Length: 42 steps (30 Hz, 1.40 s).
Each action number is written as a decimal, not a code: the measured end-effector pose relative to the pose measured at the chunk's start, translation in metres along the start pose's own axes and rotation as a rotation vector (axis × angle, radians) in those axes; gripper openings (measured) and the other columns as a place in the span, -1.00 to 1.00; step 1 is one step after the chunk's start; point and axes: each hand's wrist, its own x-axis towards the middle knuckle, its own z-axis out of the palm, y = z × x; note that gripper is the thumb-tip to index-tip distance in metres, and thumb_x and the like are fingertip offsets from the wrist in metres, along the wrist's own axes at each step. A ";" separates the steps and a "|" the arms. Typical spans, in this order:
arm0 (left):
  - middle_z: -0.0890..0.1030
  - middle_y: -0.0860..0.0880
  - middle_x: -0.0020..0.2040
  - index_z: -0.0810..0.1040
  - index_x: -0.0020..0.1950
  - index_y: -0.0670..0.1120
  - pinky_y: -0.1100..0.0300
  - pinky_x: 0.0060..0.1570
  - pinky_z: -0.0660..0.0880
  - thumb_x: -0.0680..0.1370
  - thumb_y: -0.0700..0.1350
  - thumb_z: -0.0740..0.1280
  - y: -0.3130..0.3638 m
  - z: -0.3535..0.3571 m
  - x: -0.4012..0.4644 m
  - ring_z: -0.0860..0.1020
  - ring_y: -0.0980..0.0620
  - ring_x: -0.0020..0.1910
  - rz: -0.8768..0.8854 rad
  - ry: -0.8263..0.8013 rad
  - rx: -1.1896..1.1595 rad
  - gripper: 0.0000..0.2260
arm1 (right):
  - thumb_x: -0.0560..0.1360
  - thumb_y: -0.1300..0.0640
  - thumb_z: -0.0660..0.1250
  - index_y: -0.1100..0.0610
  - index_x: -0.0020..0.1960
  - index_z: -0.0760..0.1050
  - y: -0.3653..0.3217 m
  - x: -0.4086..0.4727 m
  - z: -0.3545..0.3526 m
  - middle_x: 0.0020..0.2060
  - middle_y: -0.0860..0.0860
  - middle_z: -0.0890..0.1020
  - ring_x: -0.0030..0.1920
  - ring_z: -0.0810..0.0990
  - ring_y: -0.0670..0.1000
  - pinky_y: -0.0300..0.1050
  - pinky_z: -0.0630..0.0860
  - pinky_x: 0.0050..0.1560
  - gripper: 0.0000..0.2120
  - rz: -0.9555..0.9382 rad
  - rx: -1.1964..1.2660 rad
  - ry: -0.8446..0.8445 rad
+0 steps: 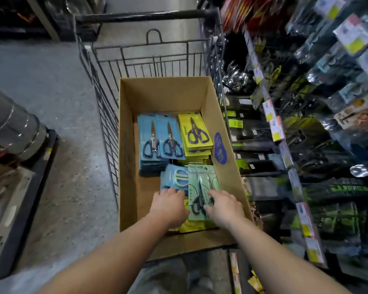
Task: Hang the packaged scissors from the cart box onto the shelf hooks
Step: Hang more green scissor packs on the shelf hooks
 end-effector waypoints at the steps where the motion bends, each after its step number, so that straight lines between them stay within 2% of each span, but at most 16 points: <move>1: 0.49 -0.06 0.30 0.40 0.37 0.00 -0.06 0.33 0.34 0.55 0.20 0.27 -0.002 0.000 0.007 0.42 -0.11 0.31 0.009 -0.013 0.006 -0.53 | 0.57 -0.08 0.27 -0.04 0.46 0.30 -0.001 0.005 0.001 0.38 0.03 0.44 0.36 0.41 0.13 0.05 0.36 0.35 -0.52 0.022 0.014 -0.009; 7: 0.46 -0.08 0.33 0.37 0.41 0.00 -0.07 0.36 0.30 0.57 0.17 0.25 -0.005 0.005 0.039 0.39 -0.11 0.35 0.049 -0.104 0.029 -0.53 | 0.56 -0.04 0.28 0.05 0.46 0.27 0.005 0.026 0.018 0.34 0.07 0.43 0.34 0.43 0.17 0.06 0.40 0.32 -0.49 0.172 0.138 -0.090; 11: 0.47 -0.08 0.33 0.37 0.43 0.03 -0.06 0.35 0.32 0.55 0.20 0.27 -0.002 0.013 0.055 0.41 -0.12 0.33 0.048 -0.155 -0.005 -0.50 | 0.56 -0.03 0.31 0.05 0.54 0.15 0.010 0.040 0.030 0.41 0.10 0.35 0.36 0.42 0.18 0.12 0.41 0.35 -0.37 0.264 0.238 -0.122; 13: 0.49 -0.08 0.31 0.38 0.42 0.02 -0.06 0.32 0.38 0.54 0.20 0.27 0.001 0.017 0.061 0.44 -0.12 0.31 0.027 -0.175 -0.051 -0.50 | 0.54 0.00 0.33 0.06 0.54 0.14 0.013 0.046 0.032 0.43 0.11 0.33 0.37 0.40 0.19 0.14 0.40 0.35 -0.35 0.293 0.283 -0.126; 18: 0.47 -0.12 0.38 0.32 0.50 -0.09 0.04 0.26 0.46 0.58 0.13 0.30 0.012 0.019 0.068 0.48 -0.11 0.30 -0.039 -0.247 -0.286 -0.45 | 0.52 0.02 0.38 0.10 0.53 0.15 0.018 0.053 0.036 0.35 0.12 0.45 0.33 0.46 0.19 0.06 0.45 0.30 -0.32 0.318 0.384 -0.096; 20: 0.52 -0.12 0.33 0.30 0.52 -0.11 0.04 0.18 0.54 0.57 0.10 0.35 0.016 0.021 0.071 0.57 -0.07 0.17 -0.109 -0.287 -0.483 -0.41 | 0.51 0.03 0.39 0.12 0.50 0.22 0.021 0.054 0.037 0.25 0.10 0.48 0.24 0.49 0.16 0.00 0.47 0.23 -0.36 0.300 0.433 -0.113; 23: 0.54 -0.12 0.28 0.31 0.50 -0.12 0.12 -0.01 0.59 0.56 0.03 0.40 0.021 0.025 0.070 0.60 -0.02 0.00 -0.253 -0.308 -0.814 -0.43 | 0.50 0.20 0.34 0.13 0.44 0.35 0.023 0.053 0.039 -0.11 -0.05 0.53 -0.01 0.51 0.06 -0.13 0.45 0.03 -0.49 0.284 0.564 -0.168; 24: 0.56 -0.10 0.21 0.36 0.46 -0.12 0.20 -0.14 0.58 0.56 -0.01 0.41 0.022 0.027 0.069 0.59 0.02 -0.08 -0.292 -0.313 -0.901 -0.48 | 0.50 0.21 0.32 0.09 0.42 0.40 0.023 0.052 0.040 -0.07 -0.04 0.55 0.03 0.51 0.08 -0.13 0.46 0.09 -0.51 0.265 0.562 -0.168; 26: 0.61 -0.05 0.04 0.45 0.31 -0.14 0.31 -0.35 0.50 0.54 -0.07 0.44 0.023 0.031 0.069 0.59 0.09 -0.20 -0.338 -0.291 -0.986 -0.61 | 0.49 0.17 0.29 -0.04 0.35 0.49 0.025 0.052 0.042 0.25 0.05 0.47 0.26 0.43 0.13 -0.02 0.38 0.35 -0.57 0.232 0.461 -0.151; 28: 0.64 -0.08 0.00 0.49 0.20 -0.15 0.30 -0.41 0.49 0.52 -0.10 0.46 0.021 0.038 0.068 0.60 0.07 -0.22 -0.380 -0.256 -1.002 -0.69 | 0.50 0.18 0.28 -0.09 0.29 0.51 0.024 0.050 0.045 0.44 0.04 0.28 0.43 0.25 0.14 0.05 0.21 0.48 -0.61 0.219 0.430 -0.165; 29: 0.64 -0.08 -0.02 0.50 0.18 -0.15 0.30 -0.42 0.49 0.52 -0.12 0.46 0.021 0.040 0.067 0.60 0.07 -0.23 -0.398 -0.249 -1.012 -0.72 | 0.51 0.21 0.28 -0.06 0.31 0.48 0.024 0.050 0.047 0.49 0.03 0.20 0.48 0.19 0.12 0.00 0.16 0.51 -0.60 0.217 0.461 -0.179; 31: 0.64 -0.05 -0.04 0.50 0.17 -0.13 0.25 -0.35 0.54 0.53 -0.14 0.44 0.016 0.045 0.064 0.62 0.05 -0.19 -0.425 -0.248 -1.045 -0.74 | 0.52 0.26 0.29 0.03 0.40 0.37 0.025 0.049 0.048 0.53 0.02 0.12 0.51 0.17 0.08 -0.09 0.13 0.48 -0.53 0.214 0.548 -0.169; 33: 0.65 -0.05 -0.01 0.50 0.18 -0.12 0.15 -0.21 0.60 0.54 -0.14 0.43 0.009 0.047 0.061 0.64 0.01 -0.11 -0.458 -0.238 -1.089 -0.75 | 0.51 0.32 0.28 0.02 0.52 0.21 0.027 0.052 0.048 0.53 0.01 0.16 0.48 0.24 0.08 -0.07 0.21 0.47 -0.37 0.237 0.637 -0.140; 36: 0.64 -0.06 -0.05 0.51 0.10 -0.11 0.22 -0.33 0.52 0.56 -0.17 0.39 -0.003 0.042 0.057 0.61 0.04 -0.18 -0.509 -0.214 -1.162 -0.85 | 0.53 0.33 0.24 -0.09 0.58 0.01 0.029 0.057 0.049 0.52 0.02 0.23 0.44 0.33 0.14 0.09 0.37 0.40 -0.24 0.308 0.754 -0.143; 39: 0.59 -0.04 -0.17 0.51 0.00 -0.06 0.24 -0.41 0.39 0.56 -0.19 0.36 -0.014 0.034 0.054 0.51 0.05 -0.30 -0.518 -0.193 -1.176 -0.93 | 0.55 0.30 0.25 -0.10 0.59 -0.01 0.027 0.058 0.053 0.52 0.03 0.26 0.42 0.36 0.14 0.04 0.44 0.32 -0.25 0.335 0.804 -0.168; 42: 0.59 -0.05 -0.20 0.54 0.06 -0.10 0.27 -0.45 0.40 0.55 -0.20 0.37 -0.019 0.032 0.055 0.49 0.04 -0.33 -0.510 -0.193 -1.174 -0.89 | 0.56 0.26 0.29 0.00 0.59 0.03 0.025 0.061 0.056 0.47 0.06 0.34 0.40 0.38 0.12 0.01 0.41 0.34 -0.29 0.348 0.835 -0.160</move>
